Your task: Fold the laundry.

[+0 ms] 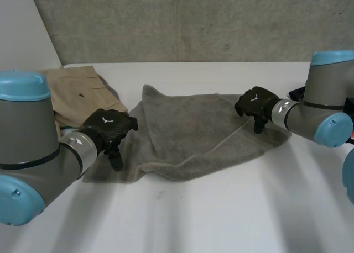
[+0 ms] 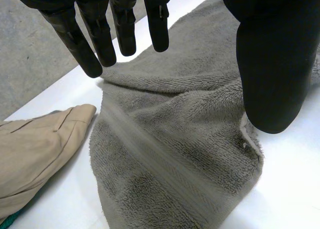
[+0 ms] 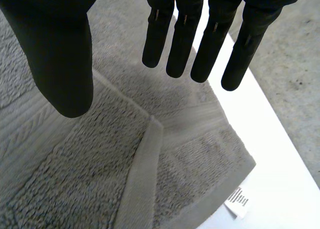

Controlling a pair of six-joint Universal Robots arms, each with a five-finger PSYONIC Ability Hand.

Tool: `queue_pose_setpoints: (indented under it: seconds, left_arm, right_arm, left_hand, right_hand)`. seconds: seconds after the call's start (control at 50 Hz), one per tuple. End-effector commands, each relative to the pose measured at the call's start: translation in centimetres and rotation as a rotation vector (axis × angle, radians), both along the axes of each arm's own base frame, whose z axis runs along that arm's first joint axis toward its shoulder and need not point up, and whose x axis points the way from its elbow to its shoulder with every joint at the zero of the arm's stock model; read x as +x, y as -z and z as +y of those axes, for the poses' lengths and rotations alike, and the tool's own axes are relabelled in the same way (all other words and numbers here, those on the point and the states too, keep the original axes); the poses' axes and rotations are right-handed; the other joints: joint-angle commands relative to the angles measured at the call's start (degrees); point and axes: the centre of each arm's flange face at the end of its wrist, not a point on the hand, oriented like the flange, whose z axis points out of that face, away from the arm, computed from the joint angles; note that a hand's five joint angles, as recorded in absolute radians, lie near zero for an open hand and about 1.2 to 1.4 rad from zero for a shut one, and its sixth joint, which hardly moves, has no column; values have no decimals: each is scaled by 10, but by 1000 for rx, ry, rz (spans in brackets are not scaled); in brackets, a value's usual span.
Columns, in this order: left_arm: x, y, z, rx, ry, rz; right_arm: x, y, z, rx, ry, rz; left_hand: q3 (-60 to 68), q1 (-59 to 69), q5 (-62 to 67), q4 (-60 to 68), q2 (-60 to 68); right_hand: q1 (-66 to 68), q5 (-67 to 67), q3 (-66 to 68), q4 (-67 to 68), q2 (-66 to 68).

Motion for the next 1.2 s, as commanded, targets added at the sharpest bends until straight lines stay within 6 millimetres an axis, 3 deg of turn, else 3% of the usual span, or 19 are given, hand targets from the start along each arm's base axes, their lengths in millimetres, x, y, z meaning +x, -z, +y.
queue_pose_setpoints:
  seconds: [0.02, 0.18, 0.26, 0.42, 0.44, 0.46, 0.56, 0.74, 0.82, 0.84, 0.9, 1.02, 1.14, 1.2]
  left_arm:
    - [0, 2, 0, 2, 1, 1]
    - [0, 6, -2, 9, -2, -4]
    - [0, 9, -3, 11, -3, -6]
    - [2, 14, -6, 21, -18, -18]
    - [2, 14, -6, 21, -19, -18]
    - [3, 15, -6, 22, -20, -18]
    - [3, 13, -7, 16, -22, -12]
    - [4, 13, -6, 18, -23, -12]
    - [4, 14, -6, 20, -23, -13]
    - [4, 15, -7, 19, -24, -13]
    - [4, 15, -7, 16, -26, -14]
    - [6, 19, -7, 27, -32, -25]
    - [11, 26, -7, 43, -36, -44]
    - [10, 31, -5, 47, -14, -59]
  right_arm:
    - [0, 16, -3, 0, -6, 34]
    - [3, 27, -5, 3, -10, 35]
    - [2, 28, -5, 9, -8, 34]
    - [-6, 17, -4, 33, 17, 9]
    - [-7, 17, -3, 34, 19, 9]
    - [-8, 17, -3, 38, 21, 8]
    - [-8, 18, -3, 27, 23, 6]
    - [-4, 32, -4, 41, 22, 10]
    - [-3, 36, -6, 41, 21, 10]
    - [-3, 33, -7, 33, 18, 6]
    - [-5, 22, -8, 23, 22, -6]
    - [-19, -29, -3, 23, 109, -138]
    - [-30, -61, 20, 37, 142, -180]
    - [-35, -88, 37, 15, 149, -195]
  left_hand:
    - [0, -7, 6, 2, -1]
    - [-2, -9, 4, 0, -3]
    - [-2, -9, 4, 0, -3]
    - [-5, -12, 1, -3, -6]
    - [-5, -12, 1, -3, -6]
    - [-5, -12, 1, -3, -6]
    - [-5, -12, 1, -3, -6]
    - [-5, -12, 1, -3, -6]
    - [-5, -12, 1, -3, -6]
    - [-5, -12, 1, -3, -6]
    - [-5, -12, 1, -3, -6]
    - [-5, -12, 1, -3, -6]
    - [-5, -12, 1, -3, -6]
    - [-5, -12, 1, -3, -6]
  right_hand:
    - [5, 19, 7, 9, 3]
    - [112, 126, 114, 116, 110]
    - [428, 442, 430, 433, 426]
    - [429, 443, 431, 433, 427]
    - [325, 339, 327, 330, 323]
    - [101, 115, 103, 105, 99]
    - [18, 32, 20, 23, 16]
    - [25, 39, 27, 29, 23]
    - [209, 223, 211, 213, 207]
    - [427, 440, 429, 431, 425]
    - [429, 443, 431, 433, 427]
    - [429, 443, 431, 433, 427]
    - [429, 443, 431, 433, 427]
    - [429, 443, 431, 433, 427]
